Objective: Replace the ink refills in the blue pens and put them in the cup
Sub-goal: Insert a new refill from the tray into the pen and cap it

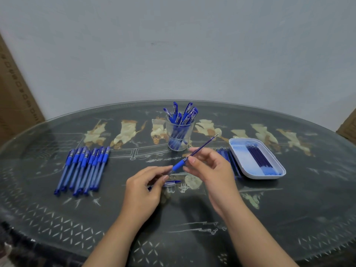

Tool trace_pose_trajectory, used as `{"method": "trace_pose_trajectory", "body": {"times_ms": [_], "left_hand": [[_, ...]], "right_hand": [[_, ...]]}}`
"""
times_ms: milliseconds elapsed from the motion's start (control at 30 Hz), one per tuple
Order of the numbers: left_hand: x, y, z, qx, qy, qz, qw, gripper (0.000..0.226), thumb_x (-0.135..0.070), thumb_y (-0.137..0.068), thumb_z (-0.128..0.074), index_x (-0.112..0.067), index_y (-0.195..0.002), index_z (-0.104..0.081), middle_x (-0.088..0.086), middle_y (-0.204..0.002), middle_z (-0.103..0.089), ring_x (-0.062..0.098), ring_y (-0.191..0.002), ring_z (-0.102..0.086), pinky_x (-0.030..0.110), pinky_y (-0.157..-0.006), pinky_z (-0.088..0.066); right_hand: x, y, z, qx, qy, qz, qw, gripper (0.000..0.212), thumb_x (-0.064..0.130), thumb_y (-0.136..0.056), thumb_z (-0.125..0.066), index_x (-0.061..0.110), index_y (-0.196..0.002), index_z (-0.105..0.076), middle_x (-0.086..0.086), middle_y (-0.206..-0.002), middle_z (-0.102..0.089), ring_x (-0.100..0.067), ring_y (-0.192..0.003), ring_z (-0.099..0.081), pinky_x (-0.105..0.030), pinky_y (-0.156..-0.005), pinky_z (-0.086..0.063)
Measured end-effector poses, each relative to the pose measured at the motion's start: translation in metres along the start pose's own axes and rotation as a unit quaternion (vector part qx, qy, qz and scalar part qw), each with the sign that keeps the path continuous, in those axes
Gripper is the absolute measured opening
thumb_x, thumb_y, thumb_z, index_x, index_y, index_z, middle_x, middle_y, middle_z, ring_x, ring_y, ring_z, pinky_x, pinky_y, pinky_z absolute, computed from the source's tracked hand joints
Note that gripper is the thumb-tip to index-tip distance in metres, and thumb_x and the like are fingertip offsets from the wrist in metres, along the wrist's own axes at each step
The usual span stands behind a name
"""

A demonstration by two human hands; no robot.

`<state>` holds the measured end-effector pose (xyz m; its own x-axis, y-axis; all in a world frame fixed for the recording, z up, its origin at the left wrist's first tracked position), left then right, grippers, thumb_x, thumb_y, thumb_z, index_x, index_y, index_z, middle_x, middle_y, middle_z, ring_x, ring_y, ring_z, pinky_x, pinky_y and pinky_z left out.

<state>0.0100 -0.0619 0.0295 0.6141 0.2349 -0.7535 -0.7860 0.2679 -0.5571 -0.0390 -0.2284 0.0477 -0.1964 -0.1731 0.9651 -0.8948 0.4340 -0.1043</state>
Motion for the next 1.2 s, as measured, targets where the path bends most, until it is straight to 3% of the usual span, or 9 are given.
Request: {"method": "trace_pose_trajectory", "body": {"times_ms": [400, 567, 633, 733, 833, 900, 1000, 1133, 1200], "left_hand": [[-0.001, 0.0, 0.002, -0.002, 0.024, 0.028, 0.999, 0.037, 0.008, -0.081, -0.071, -0.022, -0.102, -0.076, -0.018, -0.097, -0.071, 0.002, -0.09, -0.068, 0.009, -0.079, -0.048], [0.009, 0.0, 0.011, -0.074, 0.091, 0.106, 0.987, 0.039, 0.005, -0.085, -0.067, -0.032, -0.099, -0.072, -0.006, -0.094, -0.074, 0.01, -0.085, -0.071, 0.021, -0.08, -0.054], [0.013, 0.0, 0.02, -0.116, 0.141, 0.148, 0.972, 0.034, 0.003, -0.088, -0.064, -0.028, -0.099, -0.071, 0.0, -0.093, -0.075, 0.011, -0.085, -0.072, 0.018, -0.08, -0.054], [0.02, 0.0, 0.033, -0.167, 0.199, 0.186, 0.948, 0.028, 0.001, -0.091, -0.061, -0.024, -0.098, -0.069, 0.001, -0.092, -0.075, 0.012, -0.084, -0.071, 0.019, -0.081, -0.055], [0.029, 0.0, 0.043, -0.179, 0.21, 0.196, 0.941, 0.027, 0.001, -0.093, -0.058, -0.024, -0.098, -0.068, -0.001, -0.092, -0.074, 0.015, -0.086, -0.071, 0.021, -0.081, -0.056], [0.033, 0.002, 0.047, -0.172, 0.204, 0.201, 0.942, 0.027, 0.001, -0.093, -0.057, -0.023, -0.099, -0.068, -0.001, -0.093, -0.075, 0.015, -0.087, -0.071, 0.023, -0.082, -0.056], [0.037, 0.005, 0.048, -0.151, 0.178, 0.199, 0.952, 0.028, 0.002, -0.094, -0.057, -0.023, -0.099, -0.068, -0.001, -0.094, -0.074, 0.015, -0.089, -0.071, 0.022, -0.084, -0.055], [0.039, 0.006, 0.044, -0.114, 0.153, 0.185, 0.964, 0.032, 0.003, -0.093, -0.057, -0.027, -0.097, -0.068, -0.004, -0.091, -0.075, 0.012, -0.088, -0.071, 0.024, -0.086, -0.055], [0.038, 0.005, 0.041, -0.093, 0.135, 0.171, 0.971, 0.036, 0.004, -0.092, -0.058, -0.03, -0.096, -0.068, -0.004, -0.092, -0.075, 0.012, -0.09, -0.071, 0.028, -0.087, -0.054]], "right_hand": [[0.0, 0.002, -0.001, 0.011, 0.008, -0.011, 1.0, 0.022, -0.001, -0.09, -0.064, 0.011, -0.106, -0.072, -0.012, -0.093, -0.076, -0.022, -0.087, -0.074, -0.03, -0.08, -0.059], [-0.007, 0.003, 0.001, 0.013, 0.037, -0.015, 0.999, 0.018, 0.001, -0.092, -0.062, 0.012, -0.101, -0.073, -0.012, -0.09, -0.075, -0.02, -0.082, -0.072, -0.028, -0.074, -0.059], [-0.012, 0.004, 0.0, 0.018, 0.092, -0.008, 0.996, 0.019, 0.001, -0.092, -0.062, 0.016, -0.096, -0.074, -0.008, -0.085, -0.075, -0.013, -0.075, -0.068, -0.023, -0.068, -0.056], [-0.02, 0.006, -0.007, 0.034, 0.242, 0.05, 0.968, 0.021, 0.007, -0.089, -0.069, 0.028, -0.09, -0.074, 0.0, -0.082, -0.072, -0.006, -0.073, -0.061, -0.015, -0.069, -0.048], [-0.033, 0.005, -0.022, 0.06, 0.424, 0.139, 0.893, 0.021, 0.02, -0.086, -0.073, 0.04, -0.091, -0.071, 0.013, -0.089, -0.061, -0.008, -0.088, -0.054, -0.008, -0.081, -0.036], [-0.043, 0.004, -0.035, 0.074, 0.496, 0.178, 0.847, 0.018, 0.029, -0.085, -0.075, 0.036, -0.101, -0.074, 0.014, -0.091, -0.049, -0.013, -0.092, -0.044, -0.012, -0.084, -0.03], [-0.055, 0.003, -0.047, 0.081, 0.545, 0.208, 0.808, 0.019, 0.034, -0.083, -0.076, 0.033, -0.102, -0.075, 0.01, -0.091, -0.041, -0.014, -0.091, -0.036, -0.025, -0.085, -0.032], [-0.054, 0.003, -0.049, 0.063, 0.532, 0.225, 0.814, 0.007, 0.029, -0.08, -0.078, 0.031, -0.086, -0.074, 0.01, -0.087, -0.041, -0.015, -0.088, -0.038, -0.026, -0.079, -0.034], [-0.047, 0.003, -0.044, 0.045, 0.484, 0.206, 0.85, 0.008, 0.025, -0.081, -0.078, 0.031, -0.085, -0.074, 0.012, -0.086, -0.047, -0.014, -0.087, -0.044, -0.019, -0.08, -0.034]]}}
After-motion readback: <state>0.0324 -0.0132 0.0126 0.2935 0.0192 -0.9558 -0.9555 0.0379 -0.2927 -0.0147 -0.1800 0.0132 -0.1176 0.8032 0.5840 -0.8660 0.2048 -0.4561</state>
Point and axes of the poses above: each hand's wrist, its own y-axis away from the middle knuckle, its own z-axis out of the back of the hand, x = y × z, the point moved 6 cm from there along -y, towards the middle knuckle
